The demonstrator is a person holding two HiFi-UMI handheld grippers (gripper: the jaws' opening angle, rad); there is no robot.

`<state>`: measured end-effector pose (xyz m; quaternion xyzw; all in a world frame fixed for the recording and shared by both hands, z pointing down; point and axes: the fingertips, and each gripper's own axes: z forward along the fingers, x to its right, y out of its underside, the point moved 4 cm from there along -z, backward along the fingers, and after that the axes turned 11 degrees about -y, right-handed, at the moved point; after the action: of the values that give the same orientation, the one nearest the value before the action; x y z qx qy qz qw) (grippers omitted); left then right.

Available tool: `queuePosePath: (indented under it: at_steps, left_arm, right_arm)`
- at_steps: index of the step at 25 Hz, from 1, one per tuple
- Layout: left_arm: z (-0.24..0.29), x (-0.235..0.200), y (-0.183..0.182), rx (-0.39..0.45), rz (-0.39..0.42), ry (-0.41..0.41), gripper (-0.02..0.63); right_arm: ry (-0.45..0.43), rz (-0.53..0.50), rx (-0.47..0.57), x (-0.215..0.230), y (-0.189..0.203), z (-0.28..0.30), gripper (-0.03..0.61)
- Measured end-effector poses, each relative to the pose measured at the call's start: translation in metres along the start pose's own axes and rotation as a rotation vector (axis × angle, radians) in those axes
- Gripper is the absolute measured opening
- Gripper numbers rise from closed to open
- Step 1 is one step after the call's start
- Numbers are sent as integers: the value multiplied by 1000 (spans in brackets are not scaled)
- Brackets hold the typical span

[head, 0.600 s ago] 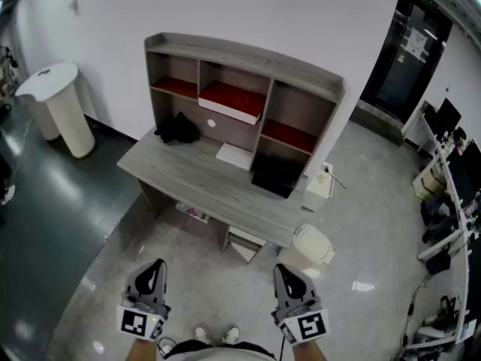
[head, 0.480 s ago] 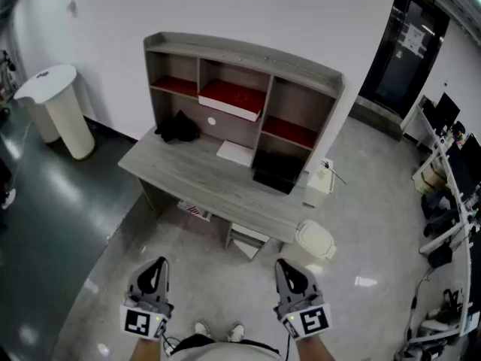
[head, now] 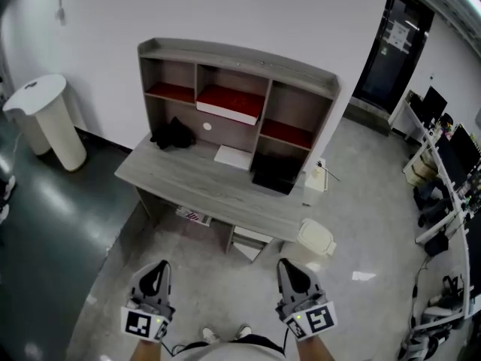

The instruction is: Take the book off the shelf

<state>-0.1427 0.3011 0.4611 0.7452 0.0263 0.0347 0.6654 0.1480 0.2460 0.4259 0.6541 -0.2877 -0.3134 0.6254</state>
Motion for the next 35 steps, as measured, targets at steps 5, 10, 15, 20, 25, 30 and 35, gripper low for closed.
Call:
queuePosePath:
  at_steps: [5, 10, 15, 20, 25, 30, 35]
  left_arm:
    - [4, -13, 19, -18, -102, 10, 17]
    - [30, -24, 31, -29, -214, 4, 17]
    - [85, -28, 34, -4, -194, -11, 17]
    - [164, -21, 28, 9, -191, -36, 17]
    - [238, -13, 12, 52, -160, -61, 17]
    - [278, -15, 7, 57, -177, -106, 17]
    - [307, -14, 11, 47, -201, -104, 17]
  right_arm:
    - [27, -22, -33, -8, 7, 7, 23]
    - [39, -27, -49, 10, 19, 24, 23]
    - [12, -31, -19, 60, 29, 70, 23]
    - [-43, -30, 30, 127, 18, 127, 23]
    - [-110, -30, 55, 190, 11, 171, 23]
    - [-137, -14, 83, 234, 11, 195, 23]
    - [-153, 20, 76, 254, 18, 211, 23]
